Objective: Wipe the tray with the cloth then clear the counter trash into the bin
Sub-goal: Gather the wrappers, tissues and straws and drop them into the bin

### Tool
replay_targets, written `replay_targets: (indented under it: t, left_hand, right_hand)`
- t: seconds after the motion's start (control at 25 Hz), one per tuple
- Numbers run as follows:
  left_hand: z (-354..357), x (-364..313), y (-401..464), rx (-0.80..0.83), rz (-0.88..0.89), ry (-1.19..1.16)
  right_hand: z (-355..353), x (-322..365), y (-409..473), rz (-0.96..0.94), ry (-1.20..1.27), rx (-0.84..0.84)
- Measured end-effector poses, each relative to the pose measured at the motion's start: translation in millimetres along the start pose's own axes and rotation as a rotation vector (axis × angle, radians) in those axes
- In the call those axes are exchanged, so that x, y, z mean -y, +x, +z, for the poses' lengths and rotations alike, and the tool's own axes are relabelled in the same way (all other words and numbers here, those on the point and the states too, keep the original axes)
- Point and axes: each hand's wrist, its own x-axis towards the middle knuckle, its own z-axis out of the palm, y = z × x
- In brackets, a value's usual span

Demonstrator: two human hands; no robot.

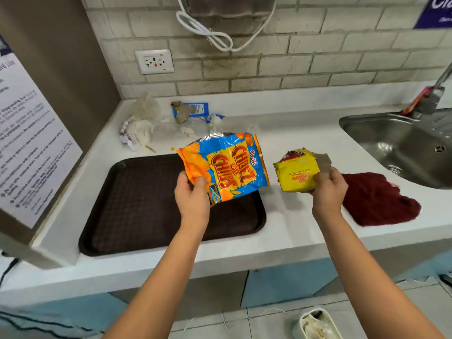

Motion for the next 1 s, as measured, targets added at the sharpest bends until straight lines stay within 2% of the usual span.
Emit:
replay_targets:
  t: [0.24,0.52,0.76,0.88,1.0]
  left_hand:
    - [36.5,13.9,-83.5,-0.021,-0.004,0.016]
    - [51.3,80.3,-228.4,0.049,-0.089,0.203]
    - [40.6,146.4,-301.5,0.124,-0.421,0.464]
    - [38.8,193.3,-319.5,0.103,-0.576,0.657]
    - [39.8,241.3,-332.2,0.128,-0.634,0.898]
  right_hand:
    - [-86.0,17.1,-6.3,-0.100,-0.008,0.093]
    - [-229.0,-26.2,-26.0,-0.215,-0.156,0.139]
    - [-331.4,-95.4,-54.2,-0.044,-0.321,0.135]
    - [-376.9,-144.6,-70.9,0.226,-0.440,0.053]
    - [-416.6,-188.3,-90.3,0.445,-0.540,-0.023]
